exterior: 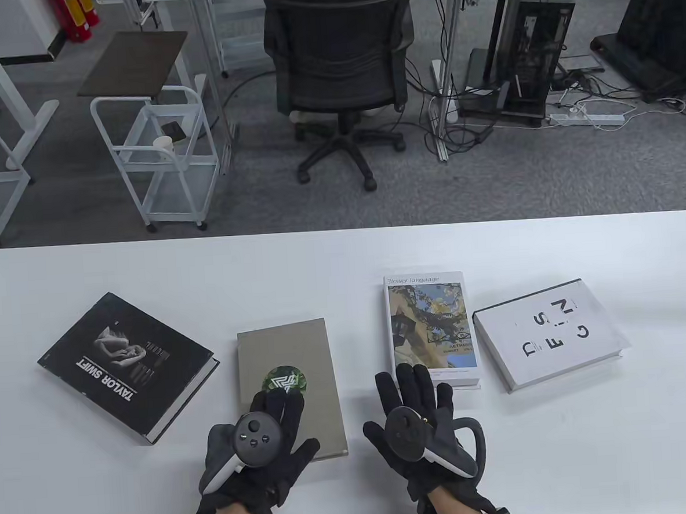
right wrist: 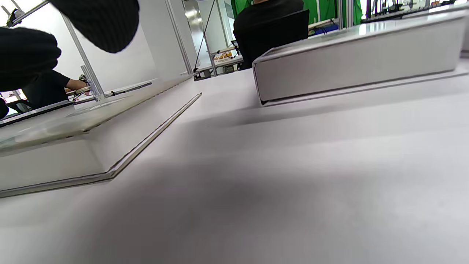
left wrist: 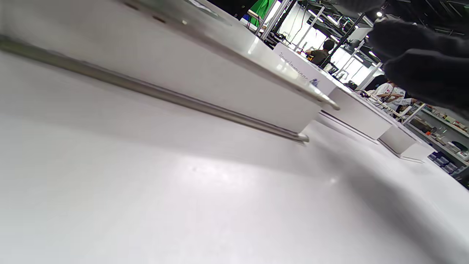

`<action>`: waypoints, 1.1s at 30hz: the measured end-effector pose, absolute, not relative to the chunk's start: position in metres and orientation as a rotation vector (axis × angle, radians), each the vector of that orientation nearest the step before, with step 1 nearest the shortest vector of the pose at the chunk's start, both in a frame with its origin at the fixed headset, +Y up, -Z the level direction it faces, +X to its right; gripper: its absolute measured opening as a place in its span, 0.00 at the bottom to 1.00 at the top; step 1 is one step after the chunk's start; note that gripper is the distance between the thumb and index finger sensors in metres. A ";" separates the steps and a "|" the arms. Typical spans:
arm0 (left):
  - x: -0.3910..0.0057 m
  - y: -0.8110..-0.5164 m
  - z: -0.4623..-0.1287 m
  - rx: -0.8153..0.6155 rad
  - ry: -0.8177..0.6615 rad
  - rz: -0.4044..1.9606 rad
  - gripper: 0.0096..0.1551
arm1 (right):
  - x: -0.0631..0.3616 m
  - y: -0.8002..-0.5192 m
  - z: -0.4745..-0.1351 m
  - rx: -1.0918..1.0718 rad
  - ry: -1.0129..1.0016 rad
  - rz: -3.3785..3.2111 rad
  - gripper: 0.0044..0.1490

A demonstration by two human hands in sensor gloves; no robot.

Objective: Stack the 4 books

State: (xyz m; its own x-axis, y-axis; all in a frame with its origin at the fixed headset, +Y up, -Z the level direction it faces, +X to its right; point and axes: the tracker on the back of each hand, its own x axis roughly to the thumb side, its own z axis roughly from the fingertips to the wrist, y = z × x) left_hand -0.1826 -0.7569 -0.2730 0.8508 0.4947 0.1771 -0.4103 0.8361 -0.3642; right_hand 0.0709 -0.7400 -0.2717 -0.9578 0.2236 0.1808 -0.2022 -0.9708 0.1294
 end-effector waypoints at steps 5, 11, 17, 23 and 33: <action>-0.182 -0.759 -0.269 -0.344 -0.268 0.490 0.47 | 0.075 -0.742 -0.274 0.256 0.180 2.885 0.51; -0.187 -0.756 -0.271 -0.330 -0.254 0.510 0.47 | 0.078 -0.740 -0.276 0.230 0.166 2.866 0.51; -0.189 -0.757 -0.273 -0.345 -0.248 0.527 0.47 | 0.081 -0.743 -0.278 0.210 0.183 2.866 0.50; -0.188 -0.756 -0.272 -0.343 -0.246 0.519 0.48 | 0.082 -0.744 -0.276 0.211 0.160 2.880 0.50; -0.192 -0.751 -0.268 -0.331 -0.243 0.554 0.48 | 0.123 -0.722 -0.282 0.013 0.084 3.006 0.48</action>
State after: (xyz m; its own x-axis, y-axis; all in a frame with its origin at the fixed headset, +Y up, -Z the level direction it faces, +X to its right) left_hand -0.1916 -0.7513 -0.2683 0.8240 0.5499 0.1364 -0.4726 0.7999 -0.3700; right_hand 0.1231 -0.7220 -0.2817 -0.9909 0.1347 0.0050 -0.1342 -0.9894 0.0563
